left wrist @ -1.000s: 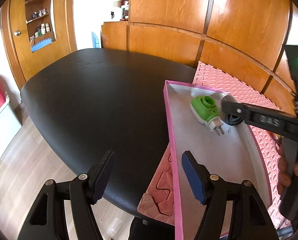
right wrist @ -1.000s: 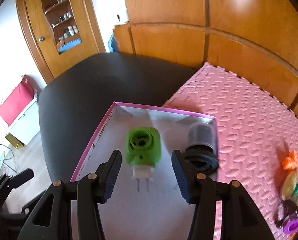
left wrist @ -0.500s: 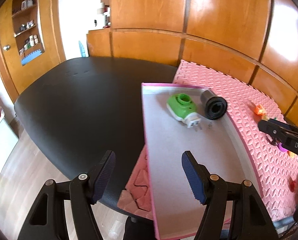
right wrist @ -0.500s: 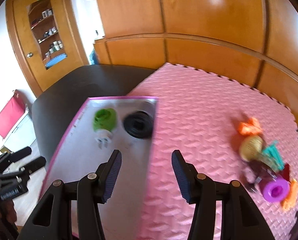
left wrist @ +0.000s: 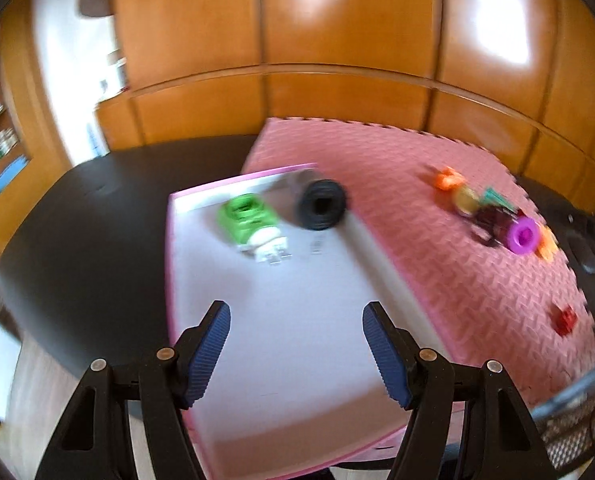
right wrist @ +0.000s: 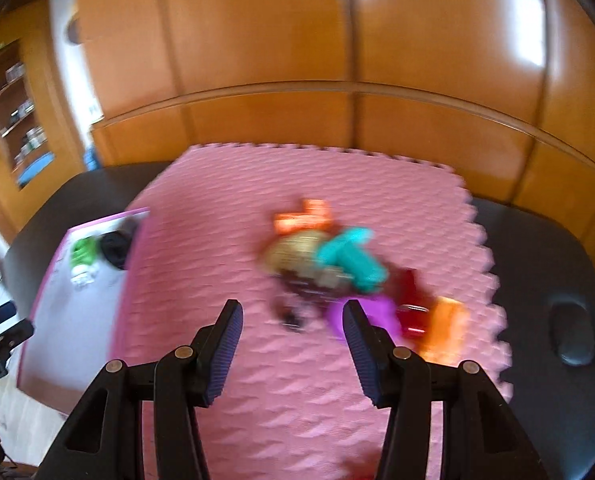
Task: Organize rigid objects
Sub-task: 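Move the left gripper to the red puzzle piece and grasp it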
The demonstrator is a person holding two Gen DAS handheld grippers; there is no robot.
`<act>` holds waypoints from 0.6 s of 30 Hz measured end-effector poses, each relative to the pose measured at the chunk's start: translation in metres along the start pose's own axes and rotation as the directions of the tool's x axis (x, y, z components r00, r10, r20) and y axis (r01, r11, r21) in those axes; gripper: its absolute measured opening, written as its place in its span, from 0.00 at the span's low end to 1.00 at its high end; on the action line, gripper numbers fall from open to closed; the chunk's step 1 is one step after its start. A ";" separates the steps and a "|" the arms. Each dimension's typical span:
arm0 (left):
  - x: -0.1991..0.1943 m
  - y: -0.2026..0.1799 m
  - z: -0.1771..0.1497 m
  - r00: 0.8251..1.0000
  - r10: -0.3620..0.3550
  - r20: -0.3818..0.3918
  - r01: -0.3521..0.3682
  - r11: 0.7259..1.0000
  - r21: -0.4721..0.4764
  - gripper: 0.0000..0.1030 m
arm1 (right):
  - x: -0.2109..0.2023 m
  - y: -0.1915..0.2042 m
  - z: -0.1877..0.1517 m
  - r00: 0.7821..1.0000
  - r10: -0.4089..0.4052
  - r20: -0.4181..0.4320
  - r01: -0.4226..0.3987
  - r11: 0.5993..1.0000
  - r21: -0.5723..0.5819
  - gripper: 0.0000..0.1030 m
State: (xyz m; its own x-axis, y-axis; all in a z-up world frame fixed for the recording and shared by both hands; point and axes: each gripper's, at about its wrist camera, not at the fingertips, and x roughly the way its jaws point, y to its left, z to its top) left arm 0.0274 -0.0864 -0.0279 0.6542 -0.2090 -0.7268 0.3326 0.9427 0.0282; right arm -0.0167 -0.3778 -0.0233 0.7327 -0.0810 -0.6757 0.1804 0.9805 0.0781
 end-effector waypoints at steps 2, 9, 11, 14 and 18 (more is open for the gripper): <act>0.000 -0.019 0.004 0.999 -0.044 0.001 0.044 0.997 0.062 0.68 | -0.003 -0.026 -0.003 0.999 -0.042 0.005 0.042 0.998 0.049 0.51; 0.006 -0.098 0.013 0.974 -0.223 -0.036 0.225 0.935 0.275 0.70 | -0.009 -0.113 -0.027 0.990 -0.143 0.018 0.132 0.948 0.291 0.51; 0.012 -0.125 0.013 0.957 -0.279 -0.073 0.287 0.900 0.327 0.70 | -0.010 -0.127 -0.031 0.992 -0.126 0.027 0.108 0.927 0.359 0.51; 0.017 -0.166 0.012 0.932 -0.343 -0.117 0.361 0.849 0.386 0.70 | -0.016 -0.134 -0.032 0.991 -0.115 0.066 0.079 0.914 0.399 0.51; 0.021 -0.220 0.006 0.883 -0.436 -0.176 0.466 0.761 0.451 0.70 | -0.014 -0.136 -0.033 0.994 -0.095 0.063 0.060 0.908 0.415 0.51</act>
State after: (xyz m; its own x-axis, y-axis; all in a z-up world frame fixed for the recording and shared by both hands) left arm -0.0280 -0.2998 -0.0452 0.3127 -0.5495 -0.7748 0.8646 0.5024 -0.0074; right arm -0.0731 -0.5044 -0.0487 0.7520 -0.1844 -0.6328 0.4801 0.8110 0.3342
